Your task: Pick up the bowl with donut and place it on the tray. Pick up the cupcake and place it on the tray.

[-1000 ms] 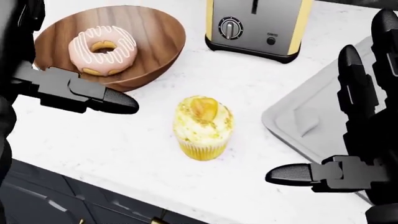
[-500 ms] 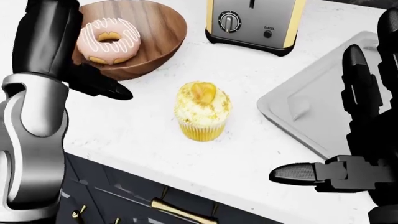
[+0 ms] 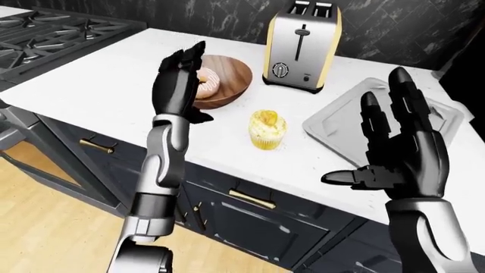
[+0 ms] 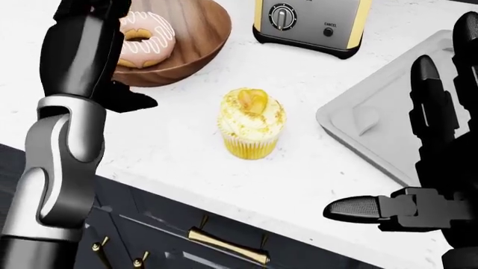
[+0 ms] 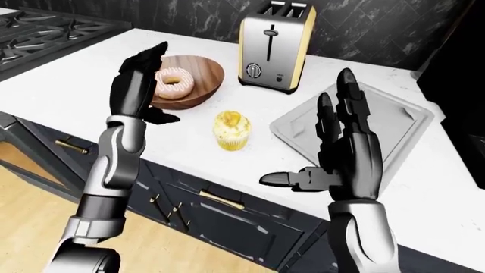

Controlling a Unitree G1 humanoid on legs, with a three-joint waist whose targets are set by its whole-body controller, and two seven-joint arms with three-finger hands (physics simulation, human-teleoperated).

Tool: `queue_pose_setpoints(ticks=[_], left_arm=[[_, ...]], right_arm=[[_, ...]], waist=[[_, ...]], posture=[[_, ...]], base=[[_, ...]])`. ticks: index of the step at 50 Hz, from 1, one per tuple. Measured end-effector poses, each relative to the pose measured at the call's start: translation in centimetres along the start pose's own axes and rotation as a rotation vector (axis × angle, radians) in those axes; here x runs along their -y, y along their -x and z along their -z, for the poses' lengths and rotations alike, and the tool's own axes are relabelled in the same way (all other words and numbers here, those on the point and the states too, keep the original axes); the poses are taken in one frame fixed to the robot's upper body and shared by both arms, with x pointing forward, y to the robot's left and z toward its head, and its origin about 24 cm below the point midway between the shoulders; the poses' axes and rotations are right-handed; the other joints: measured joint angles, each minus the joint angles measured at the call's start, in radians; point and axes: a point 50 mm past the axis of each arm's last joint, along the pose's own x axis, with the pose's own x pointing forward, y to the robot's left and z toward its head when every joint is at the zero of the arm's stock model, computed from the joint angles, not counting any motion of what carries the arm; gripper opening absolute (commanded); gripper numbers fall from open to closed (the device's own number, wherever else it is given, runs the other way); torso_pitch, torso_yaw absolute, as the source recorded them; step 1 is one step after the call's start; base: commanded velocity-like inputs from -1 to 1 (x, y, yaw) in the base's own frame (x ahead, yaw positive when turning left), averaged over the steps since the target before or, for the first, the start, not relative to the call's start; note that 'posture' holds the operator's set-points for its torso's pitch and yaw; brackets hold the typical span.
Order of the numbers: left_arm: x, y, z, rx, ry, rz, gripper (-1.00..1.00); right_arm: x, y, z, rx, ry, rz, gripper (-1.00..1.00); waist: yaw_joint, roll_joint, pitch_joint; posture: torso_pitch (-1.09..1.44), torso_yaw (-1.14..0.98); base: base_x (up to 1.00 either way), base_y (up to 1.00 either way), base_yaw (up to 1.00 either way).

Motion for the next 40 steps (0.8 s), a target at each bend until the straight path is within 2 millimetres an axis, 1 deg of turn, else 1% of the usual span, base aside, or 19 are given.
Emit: queue_pose_setpoints(ticks=[3, 7, 11, 14, 15, 21, 22, 25, 29, 31, 32, 33, 36, 37, 40], left_arm=[[0.7, 0.1, 0.3, -0.007, -0.008, 0.016, 0.46], [1.2, 0.0, 0.4, -0.008, -0.017, 0.029, 0.29], [1.7, -0.1, 0.5, -0.003, -0.033, 0.039, 0.19], [2.4, -0.1, 0.6, 0.001, -0.051, 0.059, 0.17], [2.5, -0.1, 0.7, 0.002, -0.059, 0.065, 0.09], [3.5, 0.0, 1.3, 0.0, -0.099, 0.088, 0.06], [3.6, 0.1, 1.3, 0.0, -0.104, 0.092, -0.09], [3.9, 0.2, 1.3, 0.009, -0.122, 0.094, -0.13], [4.0, 0.2, 1.2, 0.024, -0.138, 0.092, -0.44], [4.2, 0.4, 1.2, 0.024, -0.14, 0.106, -0.44], [4.4, 0.6, 1.2, 0.022, -0.142, 0.113, -0.47], [4.6, 0.7, 1.3, 0.02, -0.145, 0.12, -0.6], [4.6, 0.7, 1.2, 0.023, -0.147, 0.121, -0.69], [4.5, 0.7, 1.2, 0.023, -0.147, 0.123, -0.78], [4.1, 1.0, 1.0, 0.03, -0.151, 0.122, -0.88]], right_arm=[[0.0, 0.0, 0.0, -0.001, 0.0, 0.0, 1.0], [0.1, 0.1, 0.0, 0.0, -0.001, 0.002, 1.0], [-0.1, 0.1, -0.2, 0.004, 0.0, 0.0, 1.0], [-0.1, 0.1, -0.4, 0.01, -0.001, -0.001, 1.0], [-0.1, 0.1, -0.4, 0.011, -0.002, -0.001, 1.0], [0.0, 0.0, -0.2, 0.005, -0.003, 0.002, 1.0], [0.0, 0.0, -0.1, 0.004, -0.004, 0.002, 1.0], [0.0, 0.0, -0.1, 0.002, -0.004, 0.004, 1.0], [0.0, 0.0, 0.0, 0.004, -0.007, 0.001, 1.0], [0.1, 0.1, 0.0, 0.005, -0.007, 0.002, 1.0], [0.1, 0.1, 0.0, 0.005, -0.007, 0.005, 1.0], [0.2, 0.1, 0.1, 0.005, -0.006, 0.008, 1.0], [0.1, 0.1, 0.1, 0.003, -0.007, 0.009, 1.0], [0.1, 0.2, 0.1, 0.003, -0.008, 0.008, 1.0], [0.2, 0.2, 0.1, 0.007, -0.009, 0.009, 1.0]], waist=[[0.0, 0.001, -0.001], [-0.001, 0.002, -0.002], [-0.002, 0.004, -0.004], [-0.003, 0.005, -0.007], [-0.003, 0.005, -0.007], [-0.007, 0.007, -0.007], [-0.007, 0.008, -0.007], [-0.007, 0.009, -0.008], [-0.009, 0.012, -0.01], [-0.012, 0.014, -0.01], [-0.012, 0.014, -0.009], [-0.012, 0.015, -0.009], [-0.014, 0.016, -0.007], [-0.015, 0.016, -0.006], [-0.017, 0.017, -0.004]], posture=[[0.0, 0.0], [0.0, 0.0], [0.0, 0.0], [0.0, 0.0], [0.0, 0.0], [0.0, 0.0], [0.0, 0.0], [0.0, 0.0], [0.0, 0.0], [0.0, 0.0], [0.0, 0.0], [0.0, 0.0], [0.0, 0.0], [0.0, 0.0], [0.0, 0.0]], base=[[0.0, 0.0, 0.0], [0.0, 0.0, 0.0], [0.0, 0.0, 0.0], [0.0, 0.0, 0.0], [0.0, 0.0, 0.0], [0.0, 0.0, 0.0], [0.0, 0.0, 0.0], [0.0, 0.0, 0.0], [0.0, 0.0, 0.0], [0.0, 0.0, 0.0], [0.0, 0.0, 0.0], [0.0, 0.0, 0.0], [0.0, 0.0, 0.0], [0.0, 0.0, 0.0], [0.0, 0.0, 0.0]])
